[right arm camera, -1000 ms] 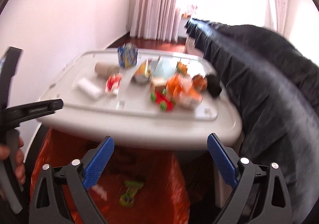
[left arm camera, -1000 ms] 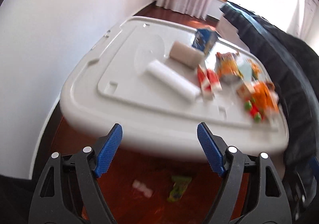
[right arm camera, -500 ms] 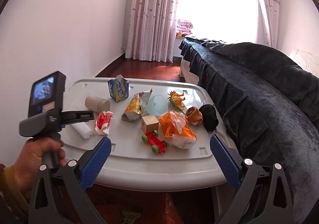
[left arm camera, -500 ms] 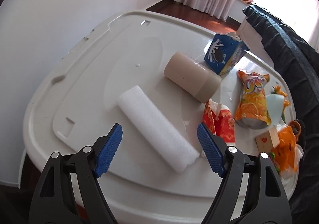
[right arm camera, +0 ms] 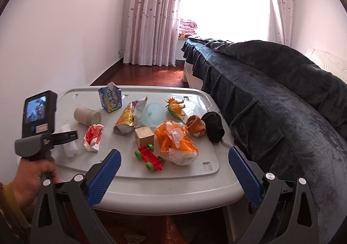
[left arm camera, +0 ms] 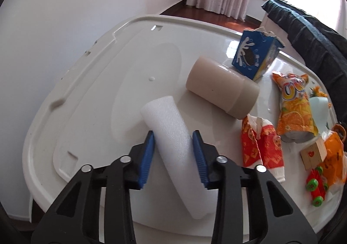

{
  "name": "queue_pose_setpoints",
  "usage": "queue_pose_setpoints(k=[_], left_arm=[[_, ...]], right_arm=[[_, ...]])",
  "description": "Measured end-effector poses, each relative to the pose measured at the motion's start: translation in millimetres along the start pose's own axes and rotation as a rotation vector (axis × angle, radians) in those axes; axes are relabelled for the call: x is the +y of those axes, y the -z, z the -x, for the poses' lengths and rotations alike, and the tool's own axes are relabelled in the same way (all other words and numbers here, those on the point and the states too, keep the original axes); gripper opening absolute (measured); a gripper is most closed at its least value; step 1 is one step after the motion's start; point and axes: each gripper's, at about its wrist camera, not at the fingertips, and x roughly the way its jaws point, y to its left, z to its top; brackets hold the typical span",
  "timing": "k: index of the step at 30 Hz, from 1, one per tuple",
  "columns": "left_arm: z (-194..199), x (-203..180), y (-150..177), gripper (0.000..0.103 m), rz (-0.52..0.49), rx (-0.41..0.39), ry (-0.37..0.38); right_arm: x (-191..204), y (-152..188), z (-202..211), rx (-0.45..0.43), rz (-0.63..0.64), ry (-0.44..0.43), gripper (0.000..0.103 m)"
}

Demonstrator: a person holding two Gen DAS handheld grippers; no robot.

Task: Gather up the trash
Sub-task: 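Grasp the white foam tube with the left tool, then grasp the orange plastic bag with the right tool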

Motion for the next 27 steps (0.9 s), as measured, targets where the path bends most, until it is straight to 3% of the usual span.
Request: queue_pose_setpoints(k=[6, 13, 22, 24, 27], left_arm=[[24, 5, 16, 0.026, -0.061, -0.043, 0.009], [39, 15, 32, 0.025, -0.084, -0.053, 0.042], [55, 14, 34, 0.025, -0.098, -0.080, 0.086], [55, 11, 36, 0.025, -0.106, -0.080, 0.094], [55, 8, 37, 0.025, -0.113, -0.078, 0.102]], right_arm=[[-11, -14, -43, 0.022, -0.004, 0.065, 0.098], [-8, -18, -107, 0.117, 0.005, 0.027, 0.095], [1, -7, -168, 0.227, 0.079, 0.042, 0.091], [3, -6, -176, 0.245, 0.090, 0.037, 0.086], [5, -4, -188, 0.294, 0.110, 0.003, 0.051]])
